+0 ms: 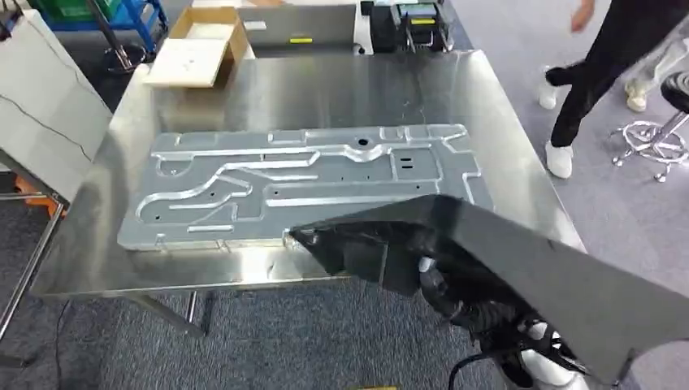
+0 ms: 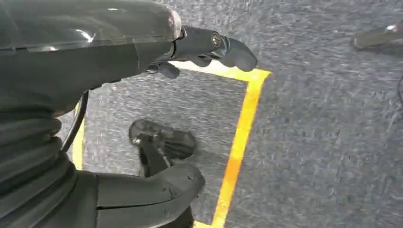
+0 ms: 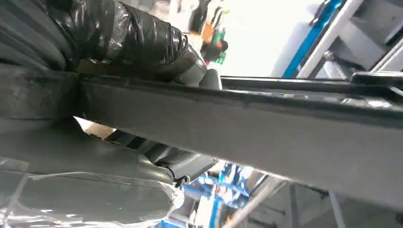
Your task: Take the parts from the cabinet and place them on the table.
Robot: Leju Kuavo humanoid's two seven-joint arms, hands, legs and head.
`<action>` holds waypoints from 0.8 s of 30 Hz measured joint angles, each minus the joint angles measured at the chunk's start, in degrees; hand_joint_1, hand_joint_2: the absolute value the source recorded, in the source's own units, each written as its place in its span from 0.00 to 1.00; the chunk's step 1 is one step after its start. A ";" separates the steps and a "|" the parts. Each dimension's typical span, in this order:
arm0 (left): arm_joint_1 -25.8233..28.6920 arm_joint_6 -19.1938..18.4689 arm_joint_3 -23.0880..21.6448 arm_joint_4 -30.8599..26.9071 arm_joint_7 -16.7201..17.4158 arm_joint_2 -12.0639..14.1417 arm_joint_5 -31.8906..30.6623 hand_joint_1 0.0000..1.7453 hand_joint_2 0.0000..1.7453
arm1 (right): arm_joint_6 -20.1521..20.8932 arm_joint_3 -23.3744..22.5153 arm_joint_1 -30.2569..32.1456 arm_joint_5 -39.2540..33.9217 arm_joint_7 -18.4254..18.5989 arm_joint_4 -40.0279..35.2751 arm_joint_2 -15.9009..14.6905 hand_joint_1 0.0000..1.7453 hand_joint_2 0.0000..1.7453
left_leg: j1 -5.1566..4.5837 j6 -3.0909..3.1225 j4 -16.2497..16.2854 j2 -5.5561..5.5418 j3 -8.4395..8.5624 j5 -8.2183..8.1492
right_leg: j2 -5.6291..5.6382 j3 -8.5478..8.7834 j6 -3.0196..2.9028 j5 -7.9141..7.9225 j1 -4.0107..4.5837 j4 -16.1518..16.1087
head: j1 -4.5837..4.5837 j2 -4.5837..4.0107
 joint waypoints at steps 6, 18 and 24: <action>-0.29 -0.66 -0.22 0.00 -0.04 0.04 -1.68 0.00 1.00 | -6.81 -2.16 -10.98 12.60 5.39 7.18 -0.66 1.00 1.00 | -0.03 0.32 -8.49 0.12 -0.27 10.91 | 0.42 1.67 0.47 -1.58 0.12 0.51 | 0.02 0.00; -1.88 -1.99 -2.03 0.00 -0.68 0.04 -4.26 0.00 1.00 | -23.17 6.46 -30.38 54.42 19.20 44.90 -2.43 1.00 1.00 | 0.43 2.23 -12.63 -0.20 1.63 10.50 | 0.20 -9.46 3.55 -7.41 -0.92 18.87 | 0.07 0.00; -2.32 -2.84 -2.62 0.00 -2.10 0.04 -4.81 0.00 1.00 | -22.80 11.37 -35.64 60.30 22.39 57.89 -1.37 1.00 1.00 | 0.56 0.51 -12.42 -0.57 2.21 9.45 | 0.16 -2.96 2.83 1.40 -0.57 1.78 | 0.04 0.00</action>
